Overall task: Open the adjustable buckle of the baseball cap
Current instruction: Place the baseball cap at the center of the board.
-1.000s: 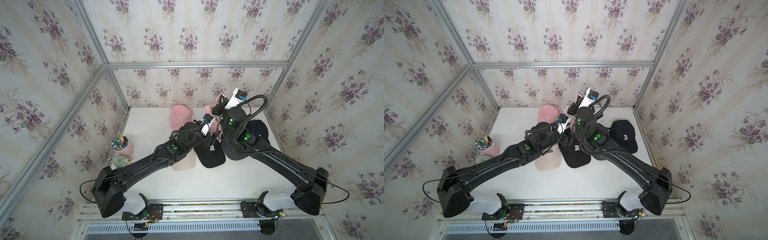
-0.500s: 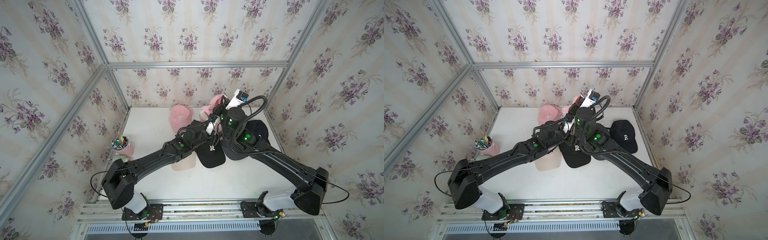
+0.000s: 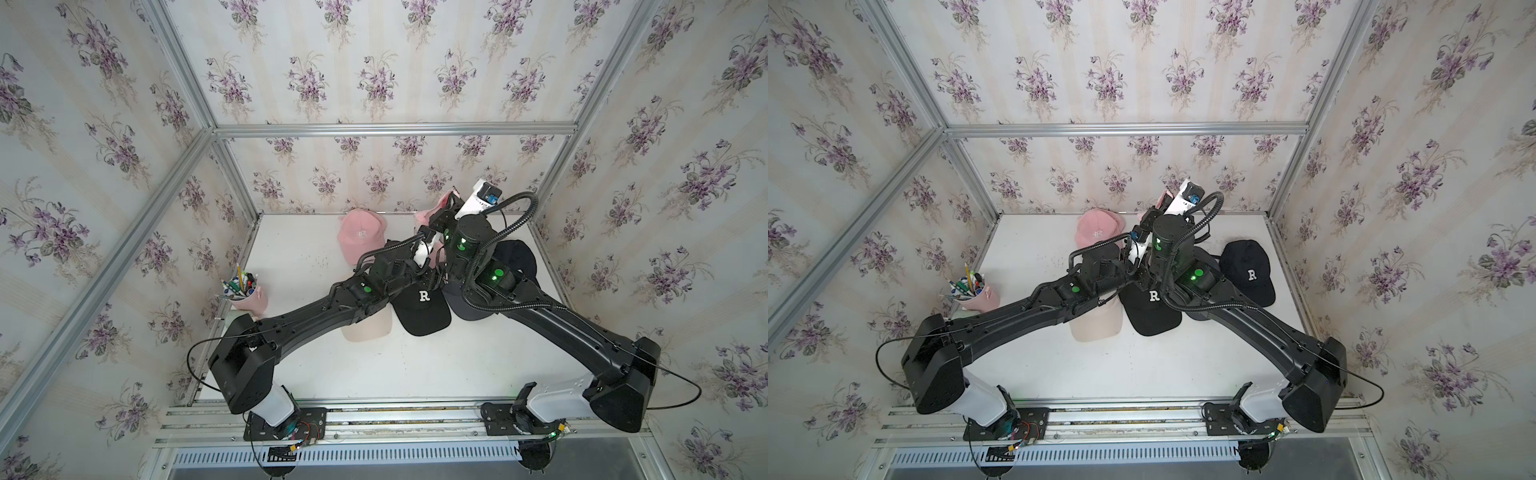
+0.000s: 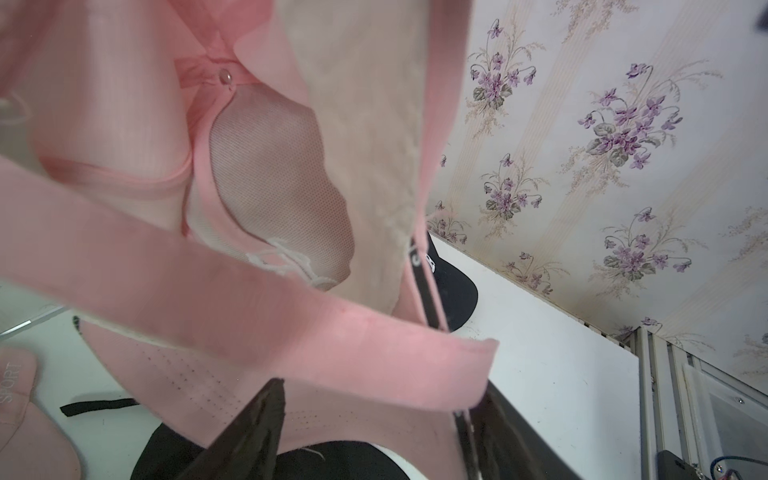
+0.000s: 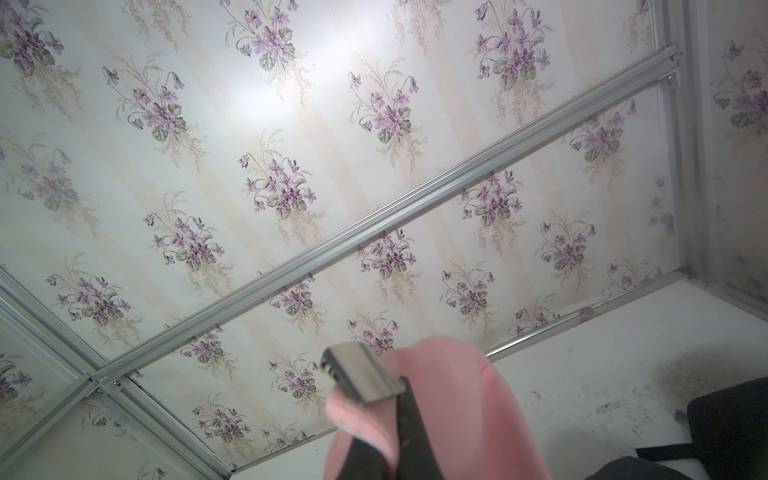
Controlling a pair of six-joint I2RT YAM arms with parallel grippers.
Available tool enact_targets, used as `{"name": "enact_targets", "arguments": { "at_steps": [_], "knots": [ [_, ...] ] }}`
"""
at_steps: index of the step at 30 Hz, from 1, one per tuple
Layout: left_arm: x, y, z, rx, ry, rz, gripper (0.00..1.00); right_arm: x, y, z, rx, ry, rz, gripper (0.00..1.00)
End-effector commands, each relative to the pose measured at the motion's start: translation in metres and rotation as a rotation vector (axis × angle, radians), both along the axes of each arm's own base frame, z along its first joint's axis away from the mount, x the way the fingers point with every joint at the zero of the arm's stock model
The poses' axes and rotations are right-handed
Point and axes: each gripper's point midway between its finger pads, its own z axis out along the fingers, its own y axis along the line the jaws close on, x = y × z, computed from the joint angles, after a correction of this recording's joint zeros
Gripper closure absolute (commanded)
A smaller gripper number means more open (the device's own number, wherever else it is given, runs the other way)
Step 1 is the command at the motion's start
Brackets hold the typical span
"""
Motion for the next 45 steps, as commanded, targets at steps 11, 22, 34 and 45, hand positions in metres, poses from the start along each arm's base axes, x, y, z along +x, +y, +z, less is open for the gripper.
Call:
{"name": "enact_targets", "arguments": {
  "at_steps": [11,22,34,45],
  "knots": [
    [-0.002,0.001,0.018,-0.012,-0.027,-0.010,0.81,-0.005,-0.007,0.003,0.040,-0.015,-0.010,1.00],
    [-0.013,0.007,0.023,0.027,-0.030,-0.058,1.00,-0.011,-0.009,0.000,-0.002,-0.028,0.021,0.93],
    [0.032,0.008,0.044,-0.034,0.098,-0.169,1.00,-0.037,-0.034,0.016,-0.212,-0.134,0.153,0.24],
    [0.144,0.022,0.029,-0.298,0.320,-0.150,1.00,-0.070,-0.057,-0.030,-0.265,-0.104,0.197,0.01]
  ]
}}
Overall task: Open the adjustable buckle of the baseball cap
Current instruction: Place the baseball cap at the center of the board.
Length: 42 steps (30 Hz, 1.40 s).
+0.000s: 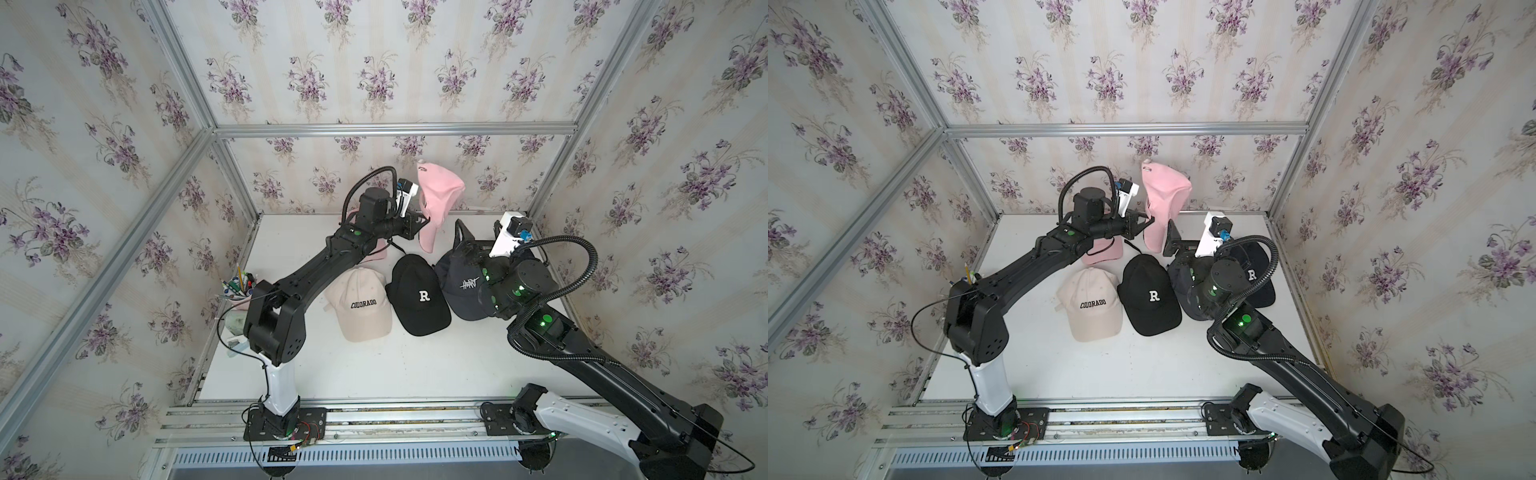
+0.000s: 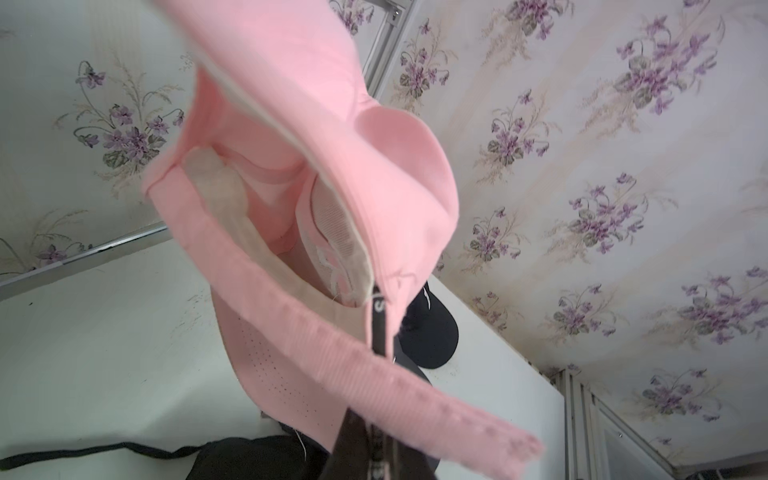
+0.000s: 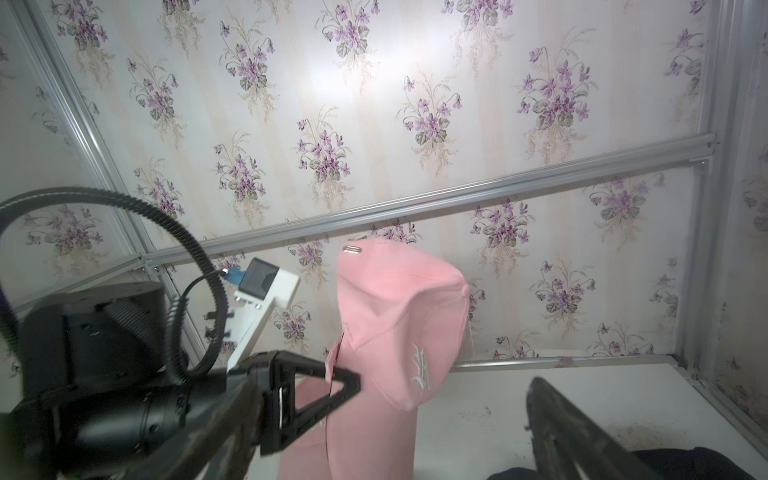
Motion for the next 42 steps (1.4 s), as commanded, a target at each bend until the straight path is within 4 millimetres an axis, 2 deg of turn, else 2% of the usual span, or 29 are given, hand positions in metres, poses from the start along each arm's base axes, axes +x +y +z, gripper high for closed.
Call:
{"name": "enact_targets", "arguments": {
  "at_steps": [1,7,15,17,24,27,36,38,42],
  "knots": [
    [0.020,-0.008,0.008,-0.115,0.044,-0.051,1.00,-0.006,-0.007,-0.007,-0.010,0.018,-0.005,0.01],
    [0.067,-0.012,-0.021,-0.197,0.137,-0.078,1.00,-0.014,-0.019,-0.030,-0.049,0.084,-0.032,0.01],
    [0.121,-0.002,-0.085,-0.283,0.282,-0.049,1.00,-0.024,-0.030,-0.044,-0.038,0.088,-0.036,0.00],
    [0.128,0.002,-0.097,-0.297,0.304,-0.039,1.00,-0.024,-0.030,-0.047,-0.046,0.095,-0.039,0.00],
    [0.123,0.003,-0.128,-0.312,0.435,-0.078,1.00,-0.015,-0.023,-0.058,-0.091,0.131,-0.041,0.00],
    [0.118,0.006,-0.132,-0.315,0.470,-0.089,1.00,-0.011,-0.018,-0.063,-0.103,0.151,-0.033,0.00],
    [0.111,0.029,-0.171,-0.258,0.559,-0.027,0.96,-0.009,-0.013,-0.084,-0.081,0.211,-0.018,0.00],
    [0.106,0.032,-0.173,-0.225,0.560,-0.018,0.93,-0.009,-0.013,-0.087,-0.075,0.223,-0.019,0.00],
    [0.095,0.045,-0.181,-0.125,0.557,0.026,0.71,-0.009,-0.013,-0.094,-0.059,0.244,-0.017,0.01]
  ]
}}
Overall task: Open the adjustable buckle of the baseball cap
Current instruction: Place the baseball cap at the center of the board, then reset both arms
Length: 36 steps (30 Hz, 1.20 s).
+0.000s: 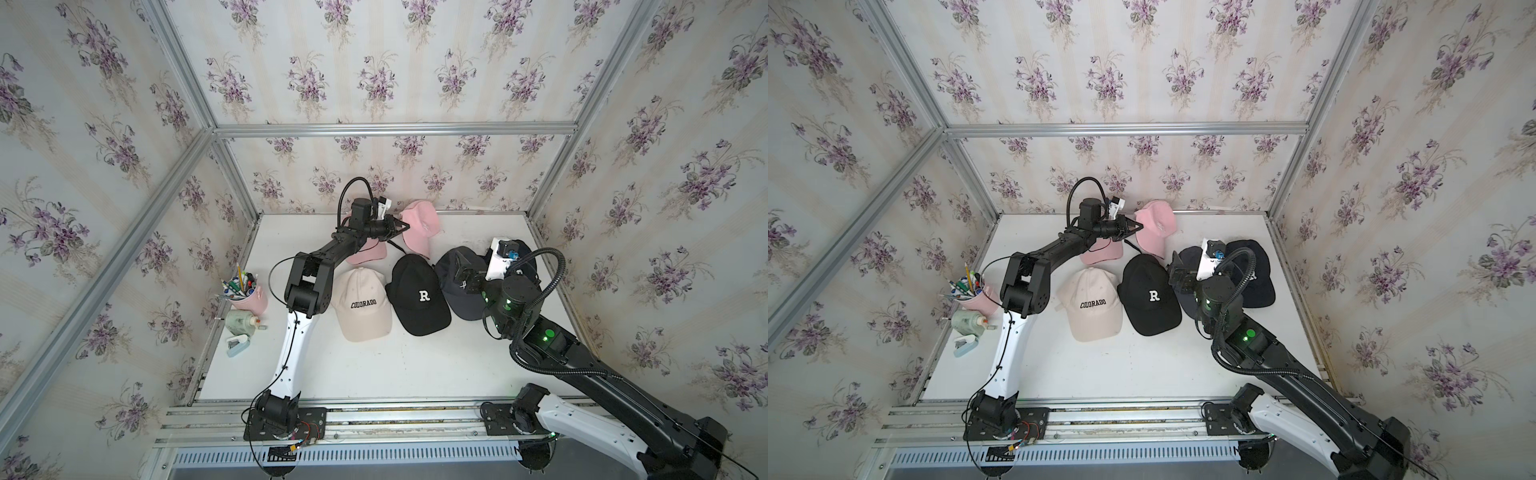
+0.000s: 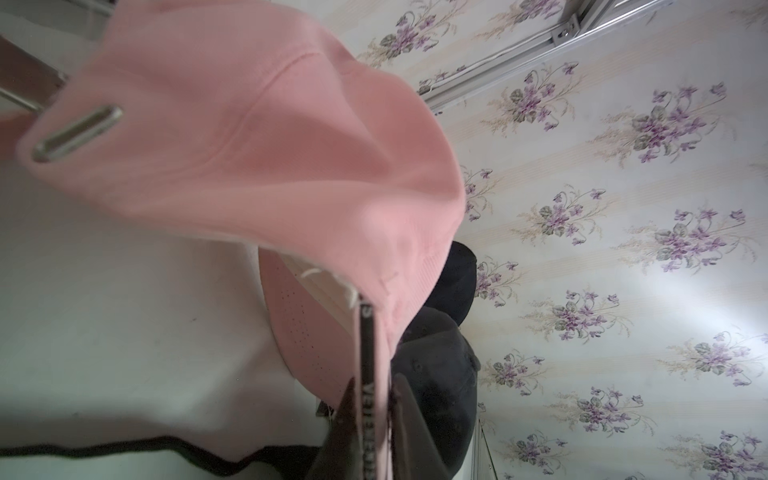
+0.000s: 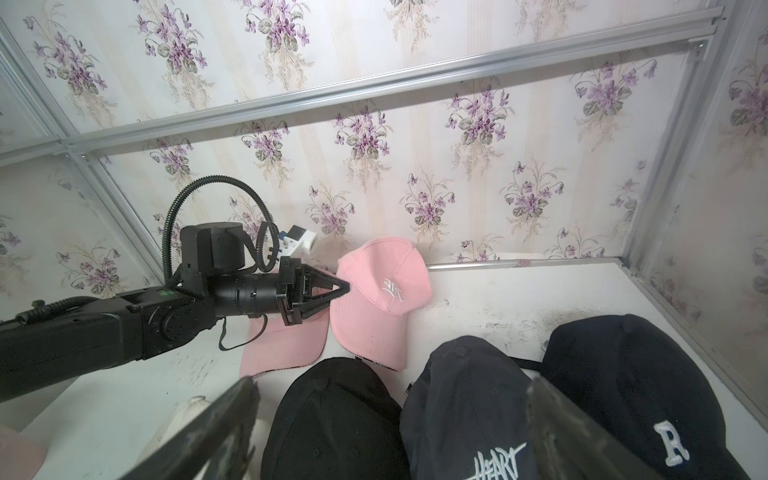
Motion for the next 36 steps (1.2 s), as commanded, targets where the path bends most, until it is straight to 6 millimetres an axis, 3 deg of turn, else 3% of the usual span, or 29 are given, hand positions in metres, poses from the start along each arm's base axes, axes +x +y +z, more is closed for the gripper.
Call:
{"name": "enact_targets", "arguments": {
  "at_steps": [1,9,13,23,27,31,33,36],
  "knots": [
    [-0.009,0.010,-0.013,0.110,-0.005,-0.002,0.67,0.000,0.000,-0.005,0.032,0.016,0.000,0.01],
    [-0.014,0.034,-0.025,0.307,0.044,0.041,0.46,0.003,0.001,-0.024,0.029,0.058,-0.014,0.01],
    [-0.020,0.049,-0.027,0.409,0.057,0.078,0.28,0.003,0.002,-0.034,0.017,0.076,-0.013,0.01],
    [-0.039,0.073,-0.030,0.689,0.051,0.133,0.20,0.009,-0.013,-0.046,-0.047,0.081,-0.073,0.01],
    [-0.047,0.074,-0.005,0.777,-0.073,0.156,0.20,0.020,-0.028,-0.052,-0.053,0.089,-0.131,0.01],
    [-0.061,0.076,0.048,0.828,-0.263,0.214,0.18,0.040,-0.057,-0.072,-0.104,0.126,-0.253,0.01],
    [-0.071,0.088,0.067,0.836,-0.320,0.255,0.18,0.052,-0.081,-0.090,-0.163,0.166,-0.316,0.01],
    [-0.091,0.122,0.089,0.913,-0.413,0.348,0.13,0.059,-0.106,-0.119,-0.166,0.146,-0.382,0.01]
  ]
}}
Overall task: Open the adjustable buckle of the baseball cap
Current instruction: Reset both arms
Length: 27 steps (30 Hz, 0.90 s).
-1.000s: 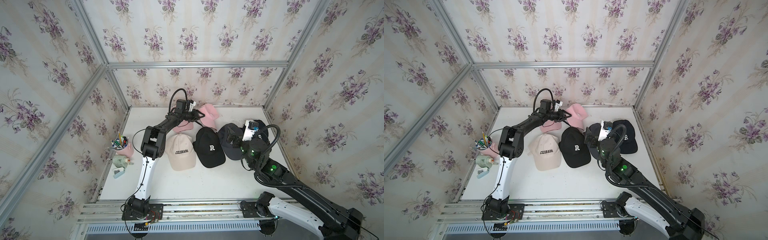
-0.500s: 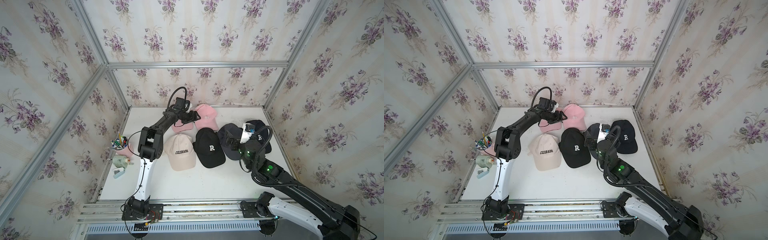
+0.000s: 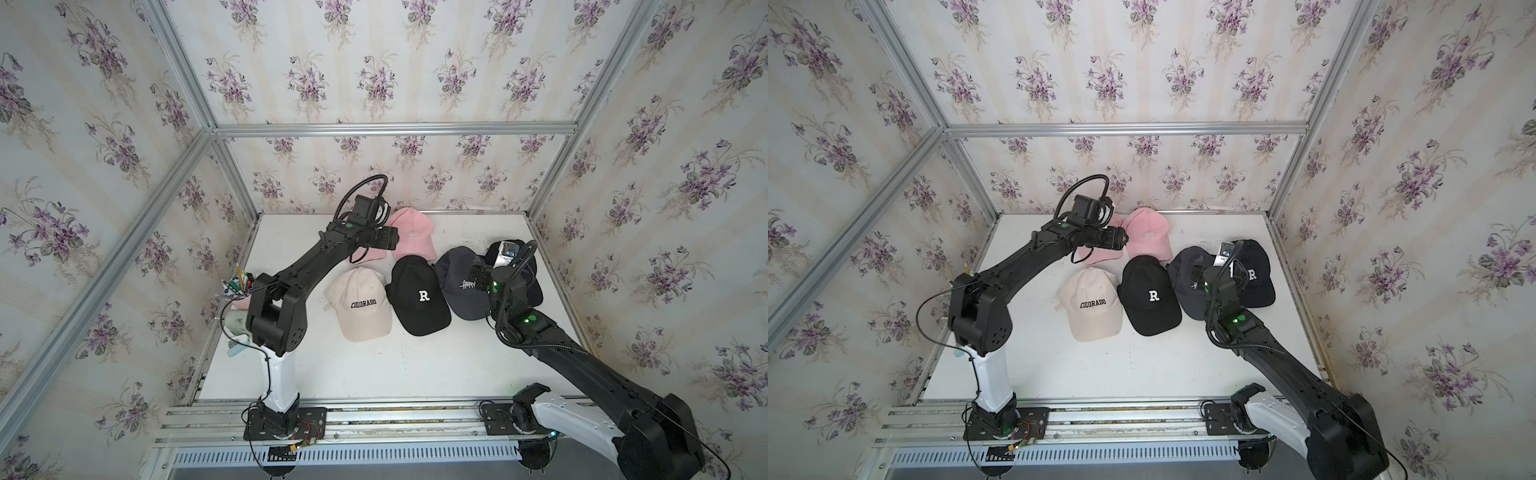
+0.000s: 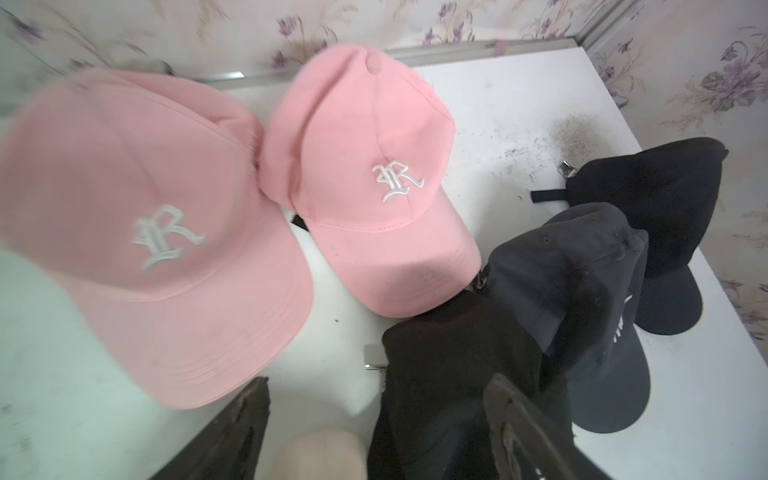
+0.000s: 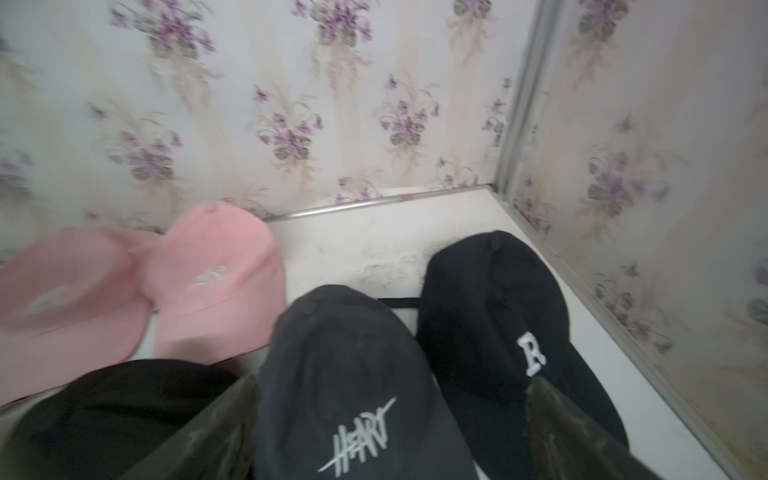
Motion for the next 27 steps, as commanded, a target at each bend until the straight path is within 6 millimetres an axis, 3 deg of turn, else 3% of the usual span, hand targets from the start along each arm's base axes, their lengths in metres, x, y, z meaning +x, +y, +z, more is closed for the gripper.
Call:
{"name": "enact_targets", "arguments": {
  "at_steps": [1,4,9,13,16,18,21,22,24,27],
  "knots": [
    [-0.002,0.045,0.027,0.148,-0.199,0.105,0.09,0.009,-0.022,-0.014,0.020,-0.076,-0.049,0.01],
    [-0.023,0.098,0.027,0.211,-0.247,0.222,0.00,0.016,-0.040,-0.043,0.027,-0.073,-0.083,0.00],
    [-0.059,0.185,0.006,0.316,-0.253,0.388,0.00,0.031,-0.053,-0.077,-0.094,-0.028,-0.096,0.00],
    [-0.076,0.240,-0.030,0.311,-0.332,0.497,0.00,0.044,-0.034,-0.073,-0.137,-0.072,0.046,0.00],
    [-0.087,0.281,-0.055,0.193,-0.317,0.629,0.00,0.046,-0.040,-0.079,-0.107,-0.090,0.056,0.00],
    [-0.087,0.284,-0.060,0.065,-0.318,0.634,0.00,0.042,-0.045,-0.081,-0.056,-0.089,0.074,0.00],
    [-0.085,0.264,-0.070,0.042,-0.316,0.515,0.00,0.026,-0.042,-0.088,0.013,-0.150,0.198,0.00],
    [-0.088,0.263,-0.076,0.042,-0.332,0.513,0.00,0.022,-0.037,-0.074,0.001,-0.228,0.229,0.00],
    [-0.093,0.261,-0.086,0.030,-0.383,0.510,0.00,0.030,-0.032,-0.088,0.012,-0.132,0.259,0.00],
    [-0.094,0.245,-0.092,0.064,-0.414,0.442,0.00,0.031,-0.044,-0.088,0.021,-0.131,0.186,0.00]
  ]
}}
